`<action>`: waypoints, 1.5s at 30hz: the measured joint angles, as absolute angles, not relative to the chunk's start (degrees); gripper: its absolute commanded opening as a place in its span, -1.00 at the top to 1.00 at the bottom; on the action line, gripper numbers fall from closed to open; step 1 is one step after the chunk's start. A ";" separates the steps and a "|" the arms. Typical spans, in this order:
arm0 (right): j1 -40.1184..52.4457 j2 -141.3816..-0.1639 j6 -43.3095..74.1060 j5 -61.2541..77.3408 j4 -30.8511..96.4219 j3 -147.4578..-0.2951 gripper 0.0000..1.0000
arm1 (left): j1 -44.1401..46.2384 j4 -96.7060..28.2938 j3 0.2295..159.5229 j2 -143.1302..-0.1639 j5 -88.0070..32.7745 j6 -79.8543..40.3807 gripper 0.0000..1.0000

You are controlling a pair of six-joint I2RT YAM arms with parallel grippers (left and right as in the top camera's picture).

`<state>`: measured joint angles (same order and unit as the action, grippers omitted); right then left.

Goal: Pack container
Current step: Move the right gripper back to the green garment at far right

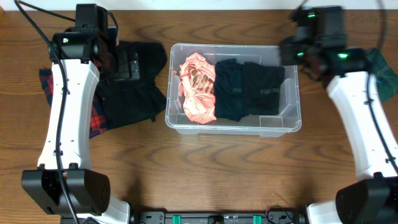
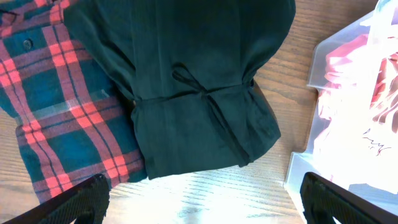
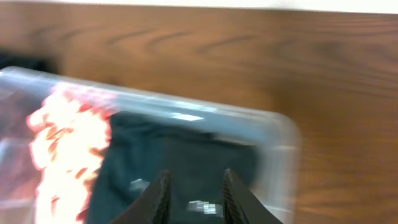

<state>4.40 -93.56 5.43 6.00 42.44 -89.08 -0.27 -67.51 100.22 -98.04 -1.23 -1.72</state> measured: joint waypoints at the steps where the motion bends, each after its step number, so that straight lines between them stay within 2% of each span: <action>1: 2.28 -93.54 5.43 5.41 42.48 -89.10 0.55 | -0.27 -67.53 100.22 -98.04 -1.26 -1.69 -0.96; 10: -16.99 -94.80 5.65 2.70 38.26 -89.08 0.97 | -0.27 -67.53 100.22 -98.06 -1.26 -1.69 -0.96; 19: -29.32 -101.69 5.63 1.96 30.89 -89.08 0.97 | -0.27 -67.53 100.22 -98.06 -1.26 -1.69 -0.96; 28: -31.73 -114.89 3.16 0.97 18.39 -89.08 0.97 | -0.27 -67.53 100.22 -98.04 -1.23 -1.69 -0.96; 34: -32.27 -122.45 2.44 -5.32 14.02 -89.08 0.96 | -0.27 -67.51 100.22 -98.06 -1.23 -1.72 -0.96; 45: -33.47 -125.58 3.11 -7.92 24.62 -90.02 0.97 | -0.27 -67.51 100.22 -98.04 -1.23 -1.72 -0.96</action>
<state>-33.47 -125.58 3.11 -7.92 24.62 -90.02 -0.27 -67.51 100.22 -98.04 -1.23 -1.72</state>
